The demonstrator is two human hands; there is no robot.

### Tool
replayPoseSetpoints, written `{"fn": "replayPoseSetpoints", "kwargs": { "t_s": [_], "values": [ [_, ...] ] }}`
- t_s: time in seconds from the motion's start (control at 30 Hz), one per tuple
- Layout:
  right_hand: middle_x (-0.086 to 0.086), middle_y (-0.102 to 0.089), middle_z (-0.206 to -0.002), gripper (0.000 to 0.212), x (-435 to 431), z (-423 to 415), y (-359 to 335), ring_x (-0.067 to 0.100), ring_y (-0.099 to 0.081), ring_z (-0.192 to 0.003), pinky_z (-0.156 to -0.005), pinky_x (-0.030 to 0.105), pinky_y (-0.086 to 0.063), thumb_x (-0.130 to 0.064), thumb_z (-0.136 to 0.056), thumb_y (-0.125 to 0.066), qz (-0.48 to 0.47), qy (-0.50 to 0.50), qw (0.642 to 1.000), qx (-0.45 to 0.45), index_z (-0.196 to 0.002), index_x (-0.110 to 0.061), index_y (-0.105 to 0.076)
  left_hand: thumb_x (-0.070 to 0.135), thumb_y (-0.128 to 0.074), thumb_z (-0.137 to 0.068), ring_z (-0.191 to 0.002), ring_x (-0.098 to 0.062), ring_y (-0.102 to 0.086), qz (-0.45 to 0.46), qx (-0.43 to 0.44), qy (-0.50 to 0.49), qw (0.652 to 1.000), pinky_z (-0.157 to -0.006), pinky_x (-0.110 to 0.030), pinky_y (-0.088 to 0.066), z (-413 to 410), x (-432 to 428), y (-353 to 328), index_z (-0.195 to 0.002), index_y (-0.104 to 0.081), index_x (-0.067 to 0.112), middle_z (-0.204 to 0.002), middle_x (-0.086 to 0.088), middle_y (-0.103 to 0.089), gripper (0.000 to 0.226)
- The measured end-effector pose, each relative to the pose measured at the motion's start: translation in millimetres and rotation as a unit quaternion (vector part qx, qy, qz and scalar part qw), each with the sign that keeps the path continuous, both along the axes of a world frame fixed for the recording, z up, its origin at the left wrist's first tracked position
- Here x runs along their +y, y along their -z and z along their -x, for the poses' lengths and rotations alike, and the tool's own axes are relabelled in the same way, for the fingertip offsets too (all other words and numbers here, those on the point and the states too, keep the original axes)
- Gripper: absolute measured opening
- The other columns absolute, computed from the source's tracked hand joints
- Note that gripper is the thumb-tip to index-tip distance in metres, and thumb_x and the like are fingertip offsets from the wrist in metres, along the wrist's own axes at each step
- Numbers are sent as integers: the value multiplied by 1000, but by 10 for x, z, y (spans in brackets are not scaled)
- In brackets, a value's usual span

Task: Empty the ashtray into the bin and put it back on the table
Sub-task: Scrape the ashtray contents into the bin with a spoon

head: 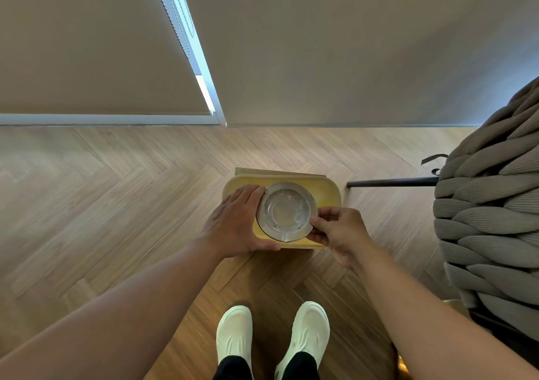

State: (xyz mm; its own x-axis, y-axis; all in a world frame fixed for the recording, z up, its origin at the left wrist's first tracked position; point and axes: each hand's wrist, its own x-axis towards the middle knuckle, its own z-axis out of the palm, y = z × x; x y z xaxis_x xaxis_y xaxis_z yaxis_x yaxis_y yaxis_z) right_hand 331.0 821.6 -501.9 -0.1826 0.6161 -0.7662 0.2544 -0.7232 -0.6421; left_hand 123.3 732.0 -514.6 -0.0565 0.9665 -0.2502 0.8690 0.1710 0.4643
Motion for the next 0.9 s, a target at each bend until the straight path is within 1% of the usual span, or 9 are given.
{"fn": "replayPoseSetpoints", "kwargs": {
  "t_s": [0.07, 0.17, 0.3, 0.37, 0.5, 0.7, 0.8, 0.83, 0.9],
  "values": [
    [21, -69, -102, 22, -3, -3, 10, 30, -71, -87, -69, 37, -61, 1, -86, -69, 0, -3, 1000, -1, -108, 0, -64, 89, -63, -46, -130, -14, -41, -3, -4, -4, 1000, -108, -34, -37, 5, -3, 9, -142, -31, 22, -143, 6, -44, 121],
    [20, -69, -99, 34, -2, -13, 22, 32, -72, -87, -73, 42, -62, 2, -85, -70, -8, -15, 1000, 2, -117, -5, -62, 88, -65, -46, -124, -13, -45, -13, -6, -9, 1000, -104, -32, -40, 13, -2, 22, -138, -35, 24, -137, 7, -48, 117],
    [8, -71, -75, 54, -4, -37, 38, 24, -74, -78, -72, 41, -63, 6, -86, -68, -45, -59, 997, 2, -130, -23, -59, 91, -63, -44, -122, -12, -46, -16, -2, -10, 1000, -100, -31, -41, 15, -6, 20, -137, -36, 25, -135, 8, -49, 117],
    [3, -68, -68, 60, -8, -43, 36, 22, -73, -79, -73, 42, -63, 7, -87, -66, -64, -84, 994, 1, -136, -27, -55, 92, -62, -44, -122, -12, -46, -12, -3, -8, 1000, -100, -32, -41, 8, -13, 15, -137, -35, 25, -135, 8, -49, 118],
    [12, -64, -82, 62, 8, -43, -8, 24, -72, -84, -71, 37, -63, 6, -87, -67, -99, -133, 986, -8, -138, -28, -55, 92, -62, -44, -123, -11, -45, -3, -19, -7, 1000, -102, -33, -42, 5, -12, -7, -138, -36, 25, -136, 9, -48, 118],
    [16, -65, -89, 62, 45, -79, 1, 24, -72, -86, -73, 39, -63, 3, -87, -69, -105, -159, 982, -6, -138, -29, -56, 91, -63, -45, -122, -12, -46, -4, -20, -10, 1000, -101, -33, -43, 9, -1, -28, -137, -39, 26, -135, 9, -50, 115],
    [12, -66, -92, 66, 71, -101, 9, 20, -72, -85, -73, 33, -62, -11, -84, -76, -142, -217, 966, -20, -142, -30, -50, 91, -63, -45, -119, -11, -48, -10, -19, -12, 1000, -98, -31, -44, 18, -1, -34, -135, -41, 25, -133, 8, -52, 114],
    [6, -66, -93, 72, 79, -112, 2, 19, -71, -85, -76, 32, -61, -20, -80, -80, -169, -255, 951, -41, -142, -32, -48, 91, -63, -45, -118, -11, -48, -11, -19, -11, 1000, -97, -31, -45, 23, -3, -35, -135, -41, 24, -132, 8, -52, 114],
    [-12, -64, -97, 88, 82, -122, -24, 10, -65, -90, -79, 23, -55, -42, -64, -88, -225, -337, 910, -87, -141, -36, -44, 91, -63, -46, -118, -11, -48, -10, -19, -8, 1000, -98, -32, -46, 29, -6, -39, -136, -41, 23, -133, 8, -52, 115]
  ]
}}
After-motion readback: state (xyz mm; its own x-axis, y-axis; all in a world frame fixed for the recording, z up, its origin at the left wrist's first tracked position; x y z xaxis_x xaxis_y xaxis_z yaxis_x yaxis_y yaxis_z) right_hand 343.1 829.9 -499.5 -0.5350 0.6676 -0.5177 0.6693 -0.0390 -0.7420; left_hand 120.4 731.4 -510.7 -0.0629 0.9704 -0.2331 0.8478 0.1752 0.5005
